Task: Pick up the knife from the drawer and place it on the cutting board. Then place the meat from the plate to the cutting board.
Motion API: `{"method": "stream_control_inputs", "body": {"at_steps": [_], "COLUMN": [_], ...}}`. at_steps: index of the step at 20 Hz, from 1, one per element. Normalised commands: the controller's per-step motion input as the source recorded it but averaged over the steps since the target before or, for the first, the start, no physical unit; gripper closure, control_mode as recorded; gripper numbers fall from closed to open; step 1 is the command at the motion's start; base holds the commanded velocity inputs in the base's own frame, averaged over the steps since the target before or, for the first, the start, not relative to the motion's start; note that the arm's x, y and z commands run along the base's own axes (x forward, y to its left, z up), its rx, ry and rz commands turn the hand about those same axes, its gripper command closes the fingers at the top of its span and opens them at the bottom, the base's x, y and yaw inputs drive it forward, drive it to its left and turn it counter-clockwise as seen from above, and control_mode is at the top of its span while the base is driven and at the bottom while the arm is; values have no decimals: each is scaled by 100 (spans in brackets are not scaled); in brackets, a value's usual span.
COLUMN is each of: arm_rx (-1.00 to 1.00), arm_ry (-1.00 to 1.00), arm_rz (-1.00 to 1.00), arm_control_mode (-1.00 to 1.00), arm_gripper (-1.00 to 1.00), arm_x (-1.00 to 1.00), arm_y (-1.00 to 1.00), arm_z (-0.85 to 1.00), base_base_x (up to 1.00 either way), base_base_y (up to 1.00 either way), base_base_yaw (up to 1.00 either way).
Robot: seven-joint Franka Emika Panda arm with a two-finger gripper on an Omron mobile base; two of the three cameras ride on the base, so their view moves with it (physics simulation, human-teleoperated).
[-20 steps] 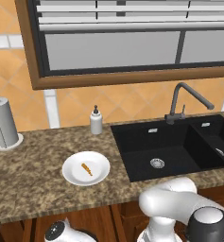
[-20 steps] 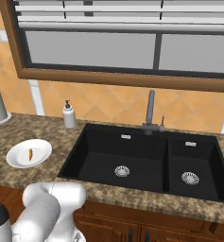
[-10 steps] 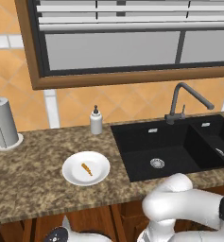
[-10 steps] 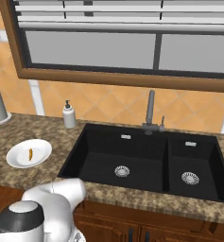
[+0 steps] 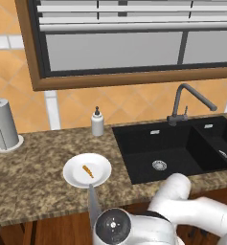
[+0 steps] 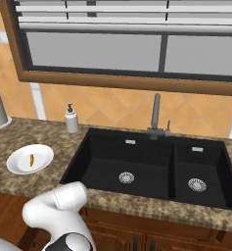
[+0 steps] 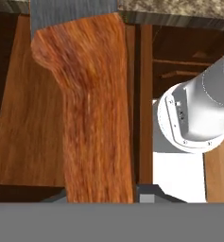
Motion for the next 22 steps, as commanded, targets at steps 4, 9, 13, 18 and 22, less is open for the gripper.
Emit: {"method": "stream_control_inputs", "body": {"at_steps": [4, 9, 13, 18, 22], "arm_rx": [10, 7, 2, 4, 0], "arm_ry": [0, 0, 0, 0, 0], "arm_rz": [0, 0, 0, 0, 1], "arm_control_mode": [-100, -100, -100, -100, -100], "arm_gripper": [100, 100, 100, 100, 100], "arm_x": [46, 43, 34, 37, 15], "arm_y": [-48, -31, -11, -22, -1], "arm_z": [76, 42, 27, 5, -24], "base_base_x": [0, 0, 0, 0, 0], "base_base_y": [0, 0, 0, 0, 0], "base_base_yaw": [0, 0, 0, 0, 0]}}
